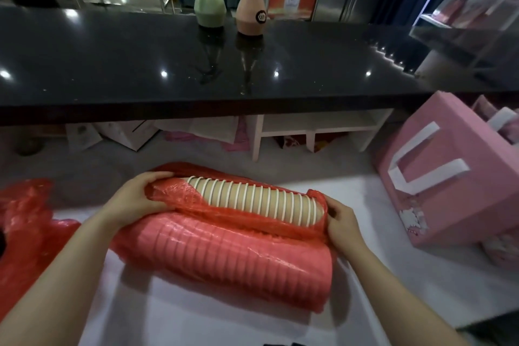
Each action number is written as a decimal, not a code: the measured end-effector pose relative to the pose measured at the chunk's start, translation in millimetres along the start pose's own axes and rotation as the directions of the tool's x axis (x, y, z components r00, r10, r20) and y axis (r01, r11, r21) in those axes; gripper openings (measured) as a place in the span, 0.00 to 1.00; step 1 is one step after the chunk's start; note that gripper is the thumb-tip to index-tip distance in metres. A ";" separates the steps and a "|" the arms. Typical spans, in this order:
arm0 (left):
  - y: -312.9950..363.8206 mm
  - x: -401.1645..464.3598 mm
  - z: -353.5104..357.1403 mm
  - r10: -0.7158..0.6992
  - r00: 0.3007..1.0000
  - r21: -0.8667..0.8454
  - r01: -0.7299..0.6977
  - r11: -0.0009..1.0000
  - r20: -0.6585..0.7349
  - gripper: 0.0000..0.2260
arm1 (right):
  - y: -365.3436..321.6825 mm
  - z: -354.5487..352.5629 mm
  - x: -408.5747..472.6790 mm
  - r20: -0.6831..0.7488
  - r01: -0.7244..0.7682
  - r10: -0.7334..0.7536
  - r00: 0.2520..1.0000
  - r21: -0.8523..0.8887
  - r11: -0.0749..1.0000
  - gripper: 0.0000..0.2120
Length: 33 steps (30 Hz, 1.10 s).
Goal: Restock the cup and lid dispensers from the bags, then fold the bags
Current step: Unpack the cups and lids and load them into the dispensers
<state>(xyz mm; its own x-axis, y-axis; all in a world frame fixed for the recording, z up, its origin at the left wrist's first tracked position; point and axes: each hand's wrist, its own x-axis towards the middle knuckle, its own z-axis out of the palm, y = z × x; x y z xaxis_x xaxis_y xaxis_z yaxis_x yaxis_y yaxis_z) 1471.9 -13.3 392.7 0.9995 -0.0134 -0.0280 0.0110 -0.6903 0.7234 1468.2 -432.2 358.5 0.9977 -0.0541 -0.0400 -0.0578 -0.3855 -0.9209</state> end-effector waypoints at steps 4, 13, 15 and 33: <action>-1.9 -12.3 -4.3 0.009 1.000 -0.025 -0.009 1.000 0.005 0.30 | -4.4 3.9 -6.1 -0.082 -0.021 0.034 0.996 0.159 0.987 0.15; -2.5 -21.6 -2.6 0.020 0.998 0.042 -0.018 0.999 -0.058 0.30 | -17.4 0.3 -7.4 -0.369 -0.053 0.005 0.929 -0.120 0.991 0.07; -3.2 -23.8 -4.0 0.030 0.997 0.047 -0.027 0.999 -0.072 0.30 | -14.2 -0.1 -13.0 -0.418 -0.076 0.019 0.908 -0.120 0.990 0.05; -4.7 -21.8 0.5 -0.062 0.997 0.098 0.057 0.994 0.048 0.27 | 6.3 -11.6 -45.9 0.169 0.164 -0.047 0.984 -0.792 0.588 0.07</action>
<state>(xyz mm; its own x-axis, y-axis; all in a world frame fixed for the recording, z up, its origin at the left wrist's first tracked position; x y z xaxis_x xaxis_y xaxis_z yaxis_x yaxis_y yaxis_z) 1450.0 -10.1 389.5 0.9944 -0.0048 -0.1058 0.0655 -0.7574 0.6496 1421.7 -442.9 359.0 0.9907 0.1209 -0.0619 0.1027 -0.9650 -0.2412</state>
